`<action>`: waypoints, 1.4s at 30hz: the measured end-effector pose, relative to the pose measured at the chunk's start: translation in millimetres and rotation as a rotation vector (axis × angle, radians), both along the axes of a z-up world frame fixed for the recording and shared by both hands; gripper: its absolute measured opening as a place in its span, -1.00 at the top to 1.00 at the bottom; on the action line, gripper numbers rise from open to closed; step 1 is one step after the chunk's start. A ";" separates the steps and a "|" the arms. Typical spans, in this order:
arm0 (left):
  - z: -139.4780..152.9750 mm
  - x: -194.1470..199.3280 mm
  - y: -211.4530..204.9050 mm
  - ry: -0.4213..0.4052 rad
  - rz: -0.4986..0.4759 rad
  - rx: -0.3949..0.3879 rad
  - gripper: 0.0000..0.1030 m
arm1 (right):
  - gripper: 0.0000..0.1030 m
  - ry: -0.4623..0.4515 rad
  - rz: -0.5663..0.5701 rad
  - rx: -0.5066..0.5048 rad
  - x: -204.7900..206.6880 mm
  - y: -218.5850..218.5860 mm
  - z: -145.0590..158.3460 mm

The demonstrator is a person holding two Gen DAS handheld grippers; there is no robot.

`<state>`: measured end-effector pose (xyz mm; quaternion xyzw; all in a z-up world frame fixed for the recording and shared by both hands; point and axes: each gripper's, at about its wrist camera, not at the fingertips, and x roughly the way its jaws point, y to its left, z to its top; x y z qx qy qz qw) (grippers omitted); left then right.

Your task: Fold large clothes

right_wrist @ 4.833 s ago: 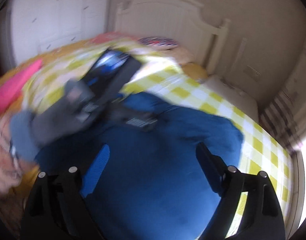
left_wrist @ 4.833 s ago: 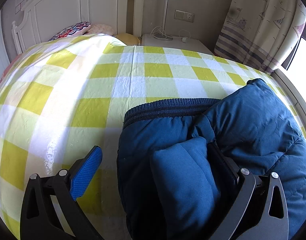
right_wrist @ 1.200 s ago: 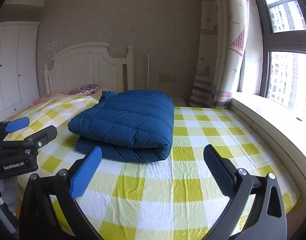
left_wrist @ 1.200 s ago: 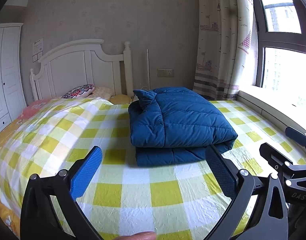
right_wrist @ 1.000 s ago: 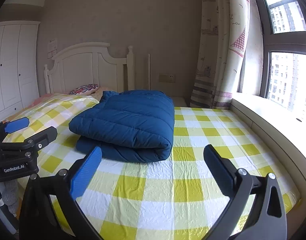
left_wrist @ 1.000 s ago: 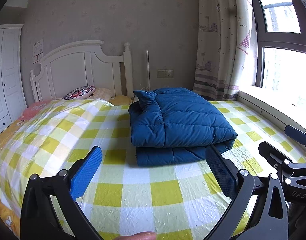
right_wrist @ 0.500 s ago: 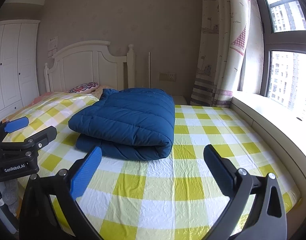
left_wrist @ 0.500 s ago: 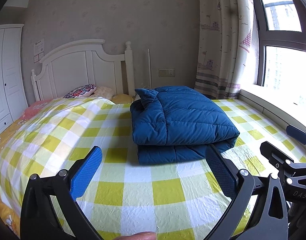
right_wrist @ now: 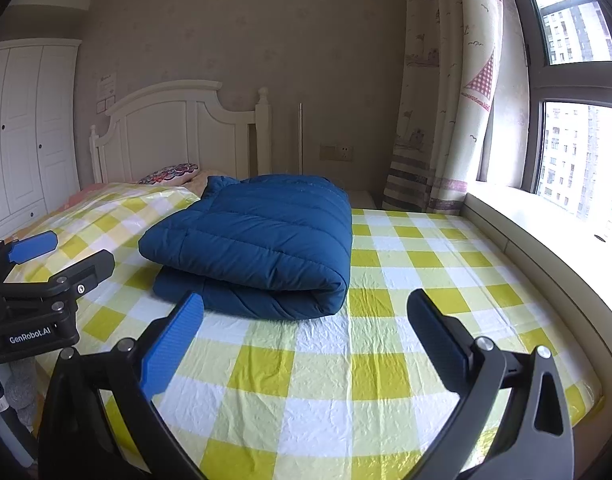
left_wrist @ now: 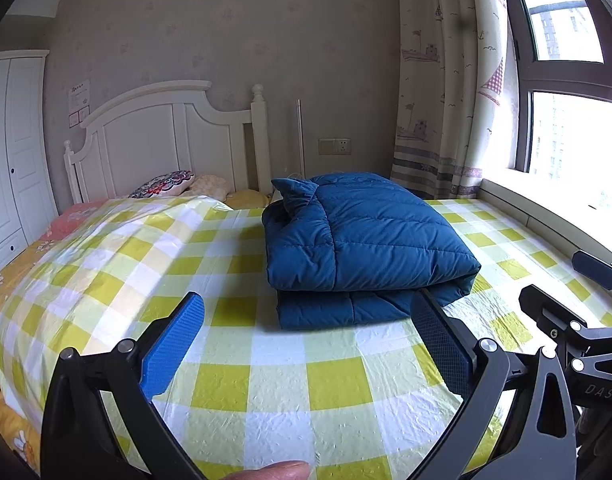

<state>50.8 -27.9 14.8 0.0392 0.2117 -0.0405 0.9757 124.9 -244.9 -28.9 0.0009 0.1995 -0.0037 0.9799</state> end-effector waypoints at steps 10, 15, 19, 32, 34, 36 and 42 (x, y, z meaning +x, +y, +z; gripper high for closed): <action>0.5 -0.9 -0.2 -0.007 -0.001 0.007 -0.91 | -0.96 -0.001 0.003 -0.014 -1.0 2.2 0.6; 2.1 -4.0 -1.5 -0.022 -0.004 0.016 -0.91 | -0.96 0.001 0.009 -0.023 -1.7 3.4 1.1; 4.0 -6.1 -1.3 -0.033 -0.002 0.018 -0.91 | -0.96 -0.005 0.012 -0.030 -3.1 4.1 2.9; -4.2 -6.6 0.4 -0.065 0.003 0.017 -0.91 | -0.96 0.012 0.022 -0.033 -0.4 4.7 -2.2; -9.0 -7.1 0.0 -0.079 0.000 0.024 -0.91 | -0.96 0.025 0.026 -0.032 2.0 4.9 -6.9; -13.3 1.5 0.7 -0.053 -0.028 0.045 -0.91 | -0.96 0.044 0.032 -0.032 5.5 4.2 -12.8; 1.6 87.5 83.6 0.132 0.009 0.064 -0.91 | -0.95 0.095 -0.032 -0.116 26.5 -58.2 8.0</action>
